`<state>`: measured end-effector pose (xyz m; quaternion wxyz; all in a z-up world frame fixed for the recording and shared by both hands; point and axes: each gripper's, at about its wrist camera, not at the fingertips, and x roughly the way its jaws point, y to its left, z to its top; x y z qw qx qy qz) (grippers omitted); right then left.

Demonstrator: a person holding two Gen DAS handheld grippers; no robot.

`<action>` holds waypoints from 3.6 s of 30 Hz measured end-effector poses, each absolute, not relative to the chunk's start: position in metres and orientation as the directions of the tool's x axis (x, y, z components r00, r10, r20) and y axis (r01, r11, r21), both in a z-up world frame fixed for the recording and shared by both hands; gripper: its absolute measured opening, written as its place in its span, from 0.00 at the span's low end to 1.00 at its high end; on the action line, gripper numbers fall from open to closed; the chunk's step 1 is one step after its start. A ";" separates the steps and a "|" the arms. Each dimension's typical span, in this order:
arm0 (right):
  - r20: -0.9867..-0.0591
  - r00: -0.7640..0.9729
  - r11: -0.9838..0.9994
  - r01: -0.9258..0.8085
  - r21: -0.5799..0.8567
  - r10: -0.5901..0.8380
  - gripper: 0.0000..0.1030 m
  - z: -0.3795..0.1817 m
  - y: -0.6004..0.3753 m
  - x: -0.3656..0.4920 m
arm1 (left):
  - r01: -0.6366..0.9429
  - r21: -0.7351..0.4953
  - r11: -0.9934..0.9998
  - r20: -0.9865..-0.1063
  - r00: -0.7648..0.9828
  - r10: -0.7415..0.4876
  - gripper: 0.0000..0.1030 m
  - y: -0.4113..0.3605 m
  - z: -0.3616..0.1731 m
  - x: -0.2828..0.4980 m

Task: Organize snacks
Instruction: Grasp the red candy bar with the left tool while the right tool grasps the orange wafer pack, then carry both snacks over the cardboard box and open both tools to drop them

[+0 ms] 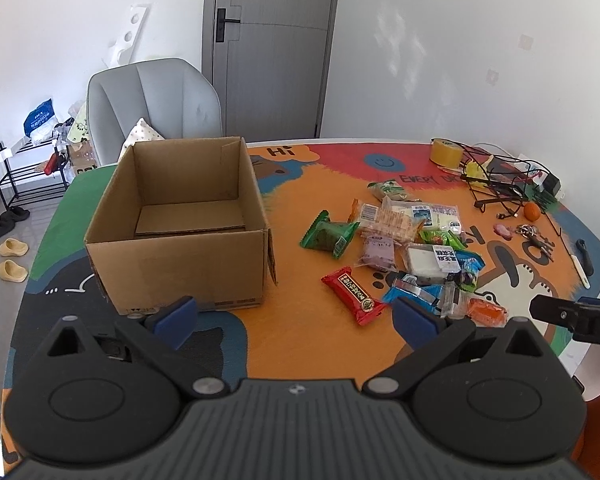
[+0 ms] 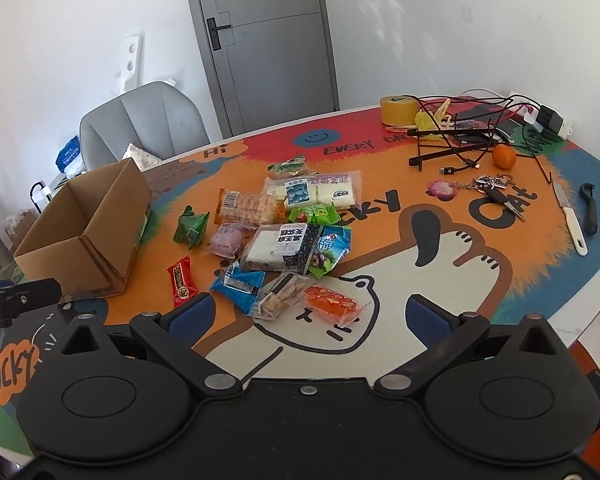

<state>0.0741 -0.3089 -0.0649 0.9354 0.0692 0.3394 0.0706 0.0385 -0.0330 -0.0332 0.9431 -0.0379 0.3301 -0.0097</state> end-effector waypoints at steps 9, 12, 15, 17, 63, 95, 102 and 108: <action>-0.618 0.763 0.978 -0.085 0.193 0.189 1.00 -0.083 -0.314 0.084 | -0.006 -0.093 0.996 -0.635 0.771 -0.055 1.00 -0.050 -0.052 0.057; -0.621 0.758 0.976 -0.100 0.194 0.201 1.00 -0.089 -0.312 0.090 | -0.002 -0.096 0.995 -0.641 0.765 -0.060 1.00 -0.054 -0.058 0.064; -0.626 0.753 0.976 -0.098 0.195 0.201 1.00 -0.096 -0.310 0.096 | -0.009 -0.094 0.995 -0.651 0.757 -0.055 1.00 -0.058 -0.065 0.073; -0.634 0.746 0.975 -0.095 0.200 0.203 1.00 -0.101 -0.310 0.100 | -0.012 -0.095 0.995 -0.656 0.752 -0.054 1.00 -0.059 -0.070 0.078; -0.642 0.745 0.976 -0.055 0.211 0.180 0.20 -0.139 -0.329 0.127 | -0.018 -0.030 0.999 -0.667 0.745 -0.006 0.18 -0.088 -0.123 0.130; -0.508 0.819 0.958 -0.161 0.238 0.265 0.19 -0.083 -0.286 0.114 | -0.064 -0.072 0.995 -0.473 0.881 0.023 0.18 -0.047 -0.040 0.073; -0.492 0.821 0.952 -0.196 0.234 0.290 0.19 -0.075 -0.267 0.120 | -0.103 -0.082 0.991 -0.442 0.895 0.056 0.18 -0.028 -0.030 0.071; -0.480 0.819 0.945 -0.223 0.239 0.314 0.19 -0.070 -0.252 0.126 | -0.142 -0.085 0.986 -0.429 0.898 0.093 0.18 -0.010 -0.025 0.074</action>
